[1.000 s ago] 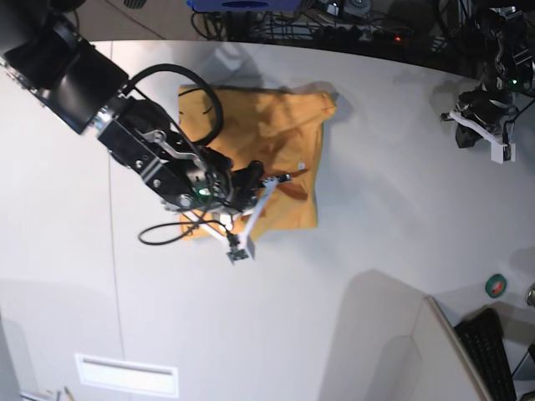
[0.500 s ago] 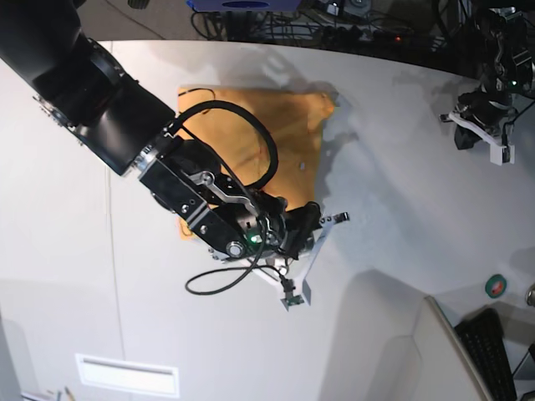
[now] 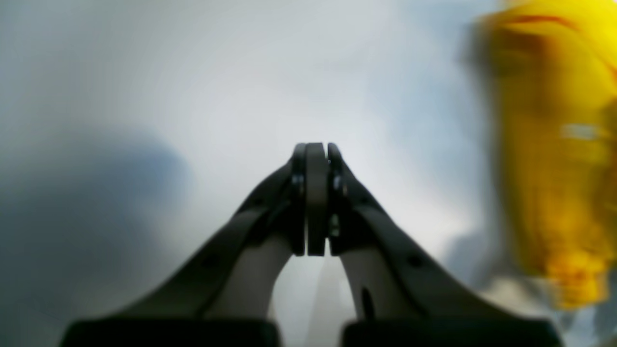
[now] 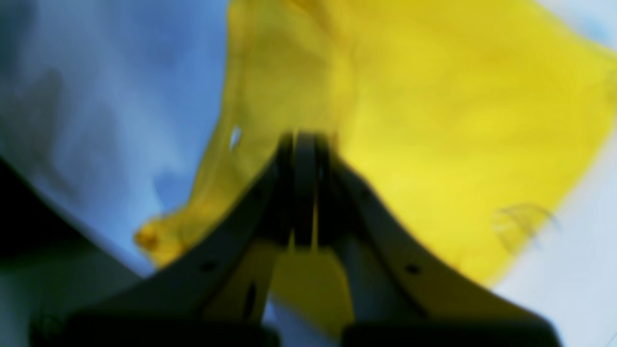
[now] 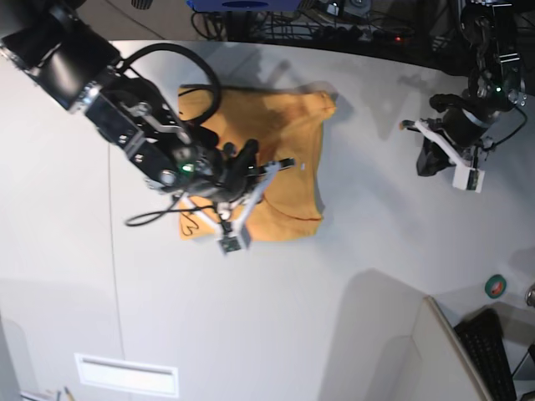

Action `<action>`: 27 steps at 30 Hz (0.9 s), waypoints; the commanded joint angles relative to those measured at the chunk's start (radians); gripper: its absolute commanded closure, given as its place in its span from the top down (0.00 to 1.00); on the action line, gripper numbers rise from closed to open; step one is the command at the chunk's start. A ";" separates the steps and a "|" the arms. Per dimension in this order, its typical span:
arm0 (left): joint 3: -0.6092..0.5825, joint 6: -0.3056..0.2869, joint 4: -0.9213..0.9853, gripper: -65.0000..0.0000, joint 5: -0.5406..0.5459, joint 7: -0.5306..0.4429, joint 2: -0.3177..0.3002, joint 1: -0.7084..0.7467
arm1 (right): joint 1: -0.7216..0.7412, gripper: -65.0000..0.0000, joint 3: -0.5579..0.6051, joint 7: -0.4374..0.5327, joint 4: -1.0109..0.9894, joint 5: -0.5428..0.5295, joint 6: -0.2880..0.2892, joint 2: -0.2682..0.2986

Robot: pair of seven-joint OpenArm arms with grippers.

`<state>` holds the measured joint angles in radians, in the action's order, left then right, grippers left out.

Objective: Layout the t-shirt on the table in an organized manner, then fold the t-shirt properly
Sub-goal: 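Grasp the folded shirt's edge with the left gripper and straighten it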

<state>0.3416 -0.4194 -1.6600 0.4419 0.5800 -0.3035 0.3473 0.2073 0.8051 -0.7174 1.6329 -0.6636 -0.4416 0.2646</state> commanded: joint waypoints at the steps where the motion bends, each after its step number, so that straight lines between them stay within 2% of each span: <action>1: -0.005 0.000 -0.059 0.00 0.007 0.033 0.014 -0.029 | -0.013 0.00 -0.043 0.008 0.065 0.011 -0.030 0.038; 4: -0.009 0.000 -0.119 0.00 0.007 0.234 0.091 -0.089 | -0.099 0.00 -0.178 0.005 0.198 0.011 -0.053 0.154; 6: -0.016 0.000 -0.125 0.00 0.007 0.318 0.143 -0.129 | -0.157 0.00 -0.275 0.005 0.243 0.011 -0.052 0.213; 7: -0.019 0.000 -0.121 0.12 0.007 0.346 0.172 -0.146 | -0.190 0.00 -0.321 0.009 0.252 0.011 -0.052 0.239; 9: -0.020 0.000 -0.102 0.45 0.007 0.361 0.220 -0.169 | -0.240 0.00 -0.393 0.011 0.255 0.011 -0.050 0.270; 11: -0.032 0.000 -0.064 0.72 0.007 0.360 0.249 -0.190 | -0.288 0.00 -0.445 0.011 0.255 0.011 -0.030 0.281; 14: -0.105 0.000 0.019 0.96 0.007 0.357 0.251 -0.224 | -0.334 0.00 -0.501 0.012 0.249 0.011 0.051 0.281; 15: -0.131 0.000 0.051 0.99 0.007 0.355 0.251 -0.233 | -0.351 0.00 -0.525 0.012 0.249 0.011 0.082 0.276; 17: -0.157 0.000 0.114 0.99 0.007 0.354 0.252 -0.253 | -0.377 0.00 -0.567 0.012 0.249 0.011 0.120 0.272; 20: -0.175 0.000 0.208 0.99 0.007 0.331 0.255 -0.285 | -0.392 0.00 -0.586 0.014 0.251 0.011 0.123 0.266; 25: -0.267 0.000 0.338 0.99 0.005 0.196 0.261 -0.299 | -0.404 0.00 -0.585 0.014 0.251 0.011 0.123 0.267; 27: -0.284 0.000 0.386 0.92 0.005 0.171 0.261 -0.310 | -0.404 0.00 -0.583 0.014 0.251 0.011 0.123 0.267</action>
<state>0.0586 -0.4221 -1.2720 0.4534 0.7338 -0.0387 0.0452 -0.2066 0.2272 -0.7227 1.8660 -0.6518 -0.3237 0.5186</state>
